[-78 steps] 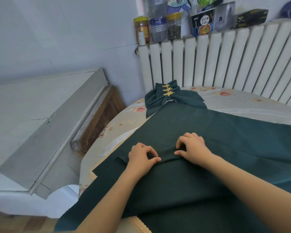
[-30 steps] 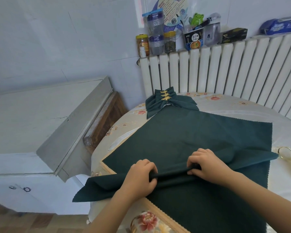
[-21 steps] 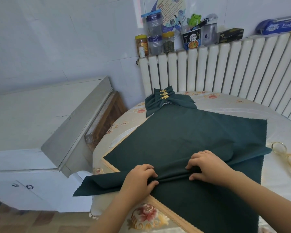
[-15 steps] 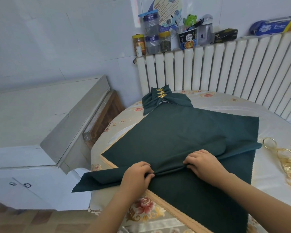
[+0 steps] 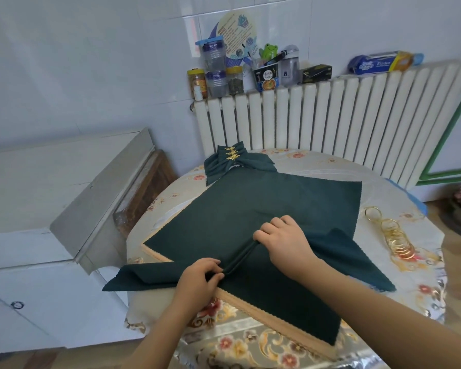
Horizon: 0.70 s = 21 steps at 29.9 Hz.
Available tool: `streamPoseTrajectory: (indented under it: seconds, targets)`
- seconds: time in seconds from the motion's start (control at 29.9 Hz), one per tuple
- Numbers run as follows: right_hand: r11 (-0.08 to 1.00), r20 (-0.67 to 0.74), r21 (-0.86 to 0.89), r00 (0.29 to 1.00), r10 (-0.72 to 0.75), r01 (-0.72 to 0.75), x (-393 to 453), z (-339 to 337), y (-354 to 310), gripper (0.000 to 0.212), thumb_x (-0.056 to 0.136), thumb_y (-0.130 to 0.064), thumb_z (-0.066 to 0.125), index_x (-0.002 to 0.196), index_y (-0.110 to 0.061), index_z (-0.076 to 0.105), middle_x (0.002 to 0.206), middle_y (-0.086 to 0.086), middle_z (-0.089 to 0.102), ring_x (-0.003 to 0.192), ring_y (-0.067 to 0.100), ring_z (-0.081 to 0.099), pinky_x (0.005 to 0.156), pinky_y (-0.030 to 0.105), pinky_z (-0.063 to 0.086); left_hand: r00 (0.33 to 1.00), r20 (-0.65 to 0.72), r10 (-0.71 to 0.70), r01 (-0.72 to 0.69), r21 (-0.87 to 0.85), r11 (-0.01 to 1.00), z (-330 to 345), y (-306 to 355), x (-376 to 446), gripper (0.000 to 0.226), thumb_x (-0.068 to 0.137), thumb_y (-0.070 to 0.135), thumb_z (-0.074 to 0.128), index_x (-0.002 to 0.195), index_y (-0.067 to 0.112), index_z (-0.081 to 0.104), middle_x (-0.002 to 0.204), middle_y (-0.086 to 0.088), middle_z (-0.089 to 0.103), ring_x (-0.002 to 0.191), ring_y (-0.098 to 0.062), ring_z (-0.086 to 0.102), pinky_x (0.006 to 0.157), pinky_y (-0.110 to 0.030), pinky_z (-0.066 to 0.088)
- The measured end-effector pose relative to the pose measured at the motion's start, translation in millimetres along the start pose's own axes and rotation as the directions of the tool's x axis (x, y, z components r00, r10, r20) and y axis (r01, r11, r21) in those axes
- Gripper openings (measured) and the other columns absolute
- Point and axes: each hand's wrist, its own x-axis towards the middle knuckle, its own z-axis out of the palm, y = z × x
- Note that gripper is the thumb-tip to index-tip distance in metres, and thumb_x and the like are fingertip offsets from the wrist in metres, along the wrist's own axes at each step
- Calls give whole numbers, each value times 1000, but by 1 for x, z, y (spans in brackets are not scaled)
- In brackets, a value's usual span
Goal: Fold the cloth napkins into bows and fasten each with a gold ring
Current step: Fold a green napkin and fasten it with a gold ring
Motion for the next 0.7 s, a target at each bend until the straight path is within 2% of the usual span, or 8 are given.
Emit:
streamPoseTrajectory:
  seconds: [0.07,0.1,0.23,0.33,0.43,0.47,0.57,0.7]
  targets:
    - [999,62,24,998,27,-29,-9,-7,-7,32,47,-5,74,69,-25,64,62,-9,55,55,15,50,53,26,38,1000,18,8,-8,-24,1000,-2,-1,-4,9,86,17,66,84,25,68,110,19,59,100,3,53,79,1,32]
    - [998,89,37,995,53,-57,-12,-8,-9,32,49,-5,74,73,-25,65,66,-8,57,59,15,52,54,26,38,1000,27,10,-9,-37,999,-3,-2,-4,12,86,16,66,82,26,66,110,19,59,100,4,53,79,2,33]
    - [988,207,79,972,111,-130,-51,-19,-10,31,82,-2,50,105,-19,62,100,0,62,91,24,54,77,32,37,993,97,61,-57,-50,997,-3,9,-14,13,86,16,66,82,28,67,110,21,59,102,5,53,86,-3,35]
    - [982,298,37,940,167,-186,-79,-24,-3,22,85,-9,52,100,-23,60,95,-4,61,89,21,54,74,30,34,990,104,92,-88,-42,995,6,22,-19,10,86,16,66,85,25,70,111,20,58,103,5,52,93,-10,36]
    - [973,303,-12,927,223,-230,-95,-31,5,21,66,-17,77,79,-24,61,75,-7,60,70,16,56,63,26,31,987,102,126,-123,-39,992,21,41,-23,8,87,16,65,89,20,72,111,18,58,103,4,51,91,-6,32]
    - [966,325,-38,911,255,-257,-99,-35,7,21,68,-19,76,82,-24,61,79,-6,61,73,16,56,64,26,32,986,103,135,-131,-42,990,26,47,-24,8,87,17,65,90,20,71,112,17,58,105,3,51,92,-8,33]
    - [957,419,-68,863,283,-281,-112,-40,15,19,91,-20,49,110,-23,53,111,-4,56,104,18,48,85,27,34,981,101,167,-163,-47,986,40,62,-28,8,89,20,63,92,20,70,116,15,57,111,1,49,99,-15,35]
    - [948,471,-4,835,283,-319,-117,-42,16,19,90,-19,42,107,-20,52,111,-2,55,102,17,48,84,26,36,976,124,178,-175,-30,984,44,73,-28,13,91,30,58,88,21,67,113,16,56,108,2,48,96,-16,36]
